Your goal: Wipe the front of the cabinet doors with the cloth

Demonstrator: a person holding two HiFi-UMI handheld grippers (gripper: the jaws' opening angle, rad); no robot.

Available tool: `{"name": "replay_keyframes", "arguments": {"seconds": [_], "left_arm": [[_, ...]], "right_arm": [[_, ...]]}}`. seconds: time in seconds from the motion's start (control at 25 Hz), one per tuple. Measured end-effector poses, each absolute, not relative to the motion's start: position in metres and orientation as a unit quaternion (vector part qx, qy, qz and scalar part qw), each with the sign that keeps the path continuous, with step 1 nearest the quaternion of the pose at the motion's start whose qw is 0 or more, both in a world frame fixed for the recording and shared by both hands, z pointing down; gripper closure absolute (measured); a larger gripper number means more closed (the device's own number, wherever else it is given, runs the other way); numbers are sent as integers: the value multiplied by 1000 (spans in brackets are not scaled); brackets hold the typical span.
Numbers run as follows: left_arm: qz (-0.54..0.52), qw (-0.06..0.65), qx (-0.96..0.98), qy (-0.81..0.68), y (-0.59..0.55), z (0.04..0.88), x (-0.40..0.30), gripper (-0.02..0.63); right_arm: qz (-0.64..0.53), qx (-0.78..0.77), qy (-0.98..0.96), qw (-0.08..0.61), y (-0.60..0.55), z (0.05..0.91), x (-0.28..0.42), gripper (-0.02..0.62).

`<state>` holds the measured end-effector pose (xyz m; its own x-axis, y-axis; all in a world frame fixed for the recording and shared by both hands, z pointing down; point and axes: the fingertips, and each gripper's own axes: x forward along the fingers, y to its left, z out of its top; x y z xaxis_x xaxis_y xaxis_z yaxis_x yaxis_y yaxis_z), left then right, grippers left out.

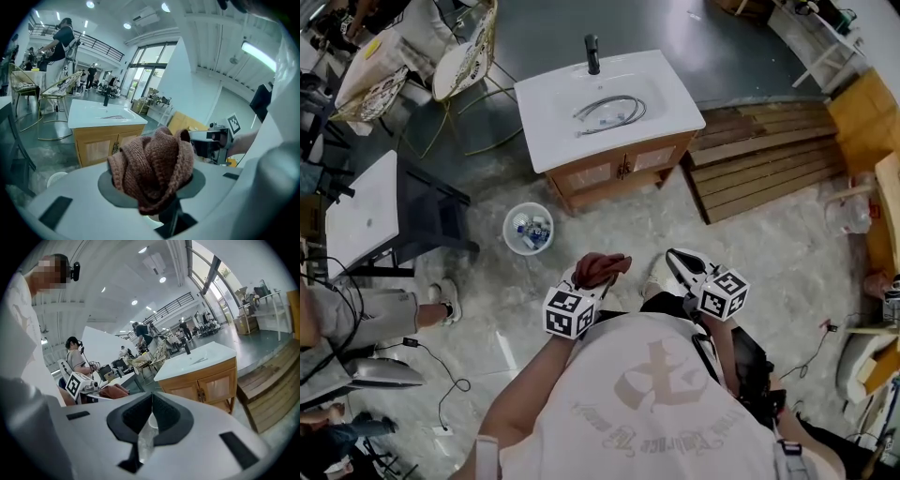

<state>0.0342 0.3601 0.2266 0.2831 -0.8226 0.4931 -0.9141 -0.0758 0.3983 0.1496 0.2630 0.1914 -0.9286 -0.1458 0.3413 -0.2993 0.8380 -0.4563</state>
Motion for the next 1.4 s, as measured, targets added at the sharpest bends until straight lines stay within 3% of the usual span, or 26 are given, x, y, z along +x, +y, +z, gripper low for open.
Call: {"name": "replay_keyframes", "arguments": {"seconds": [0.92, 1.2, 1.4], "left_arm": [[128, 347, 671, -643, 208, 249, 7, 440], [104, 376, 629, -673, 192, 256, -4, 440], [101, 396, 613, -676, 198, 265, -12, 440]], "right_arm": [[301, 59, -943, 131, 80, 214, 118, 581], [243, 16, -953, 180, 59, 227, 103, 581], [304, 14, -938, 166, 51, 236, 96, 581]]}}
